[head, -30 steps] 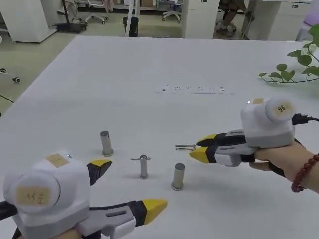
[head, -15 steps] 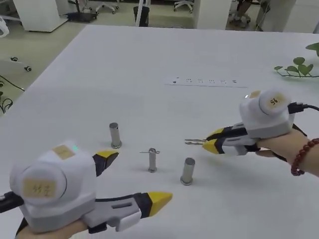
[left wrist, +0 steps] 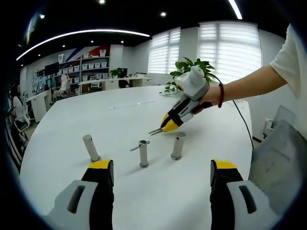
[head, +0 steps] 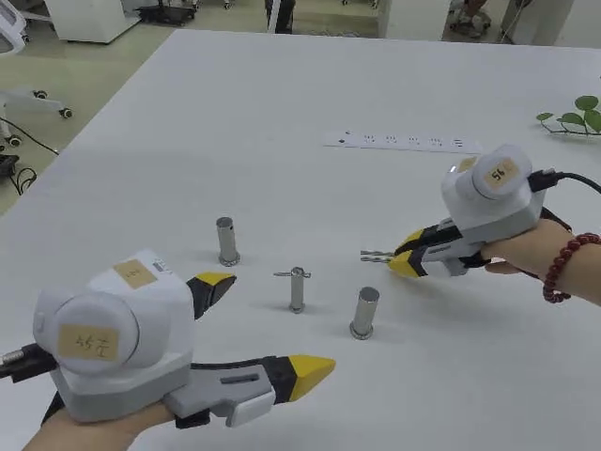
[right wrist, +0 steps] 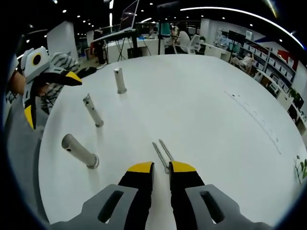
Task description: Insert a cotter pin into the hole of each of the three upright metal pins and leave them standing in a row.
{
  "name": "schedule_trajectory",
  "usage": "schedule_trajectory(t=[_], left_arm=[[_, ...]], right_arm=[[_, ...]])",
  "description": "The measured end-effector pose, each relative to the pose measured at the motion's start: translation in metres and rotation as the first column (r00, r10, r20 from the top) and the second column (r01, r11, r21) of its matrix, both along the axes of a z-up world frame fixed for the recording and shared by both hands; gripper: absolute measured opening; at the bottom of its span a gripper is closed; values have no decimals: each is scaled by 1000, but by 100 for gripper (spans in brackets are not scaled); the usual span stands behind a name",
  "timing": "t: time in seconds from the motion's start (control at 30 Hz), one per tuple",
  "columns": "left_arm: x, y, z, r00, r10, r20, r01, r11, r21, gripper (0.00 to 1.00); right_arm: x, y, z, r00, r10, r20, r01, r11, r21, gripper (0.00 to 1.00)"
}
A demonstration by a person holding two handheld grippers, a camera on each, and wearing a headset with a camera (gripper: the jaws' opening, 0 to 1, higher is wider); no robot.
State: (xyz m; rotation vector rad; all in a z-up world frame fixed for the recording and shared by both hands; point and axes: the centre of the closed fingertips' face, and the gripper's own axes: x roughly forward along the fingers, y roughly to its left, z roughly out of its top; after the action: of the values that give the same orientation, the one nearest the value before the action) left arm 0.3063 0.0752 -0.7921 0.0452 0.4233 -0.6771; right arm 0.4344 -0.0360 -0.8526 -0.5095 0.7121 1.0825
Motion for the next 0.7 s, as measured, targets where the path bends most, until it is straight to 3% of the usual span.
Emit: schedule_trajectory(t=[0.47, 0.7], left_arm=[[1, 2, -2, 1000, 7, -11, -7, 1000, 1, 82], [1, 2, -1, 1000, 6, -13, -6, 1000, -4, 82]], right_arm=[[2, 2, -11, 996, 66, -62, -73, 990, -118, 11], [1, 1, -12, 994, 95, -54, -103, 978, -180, 6]])
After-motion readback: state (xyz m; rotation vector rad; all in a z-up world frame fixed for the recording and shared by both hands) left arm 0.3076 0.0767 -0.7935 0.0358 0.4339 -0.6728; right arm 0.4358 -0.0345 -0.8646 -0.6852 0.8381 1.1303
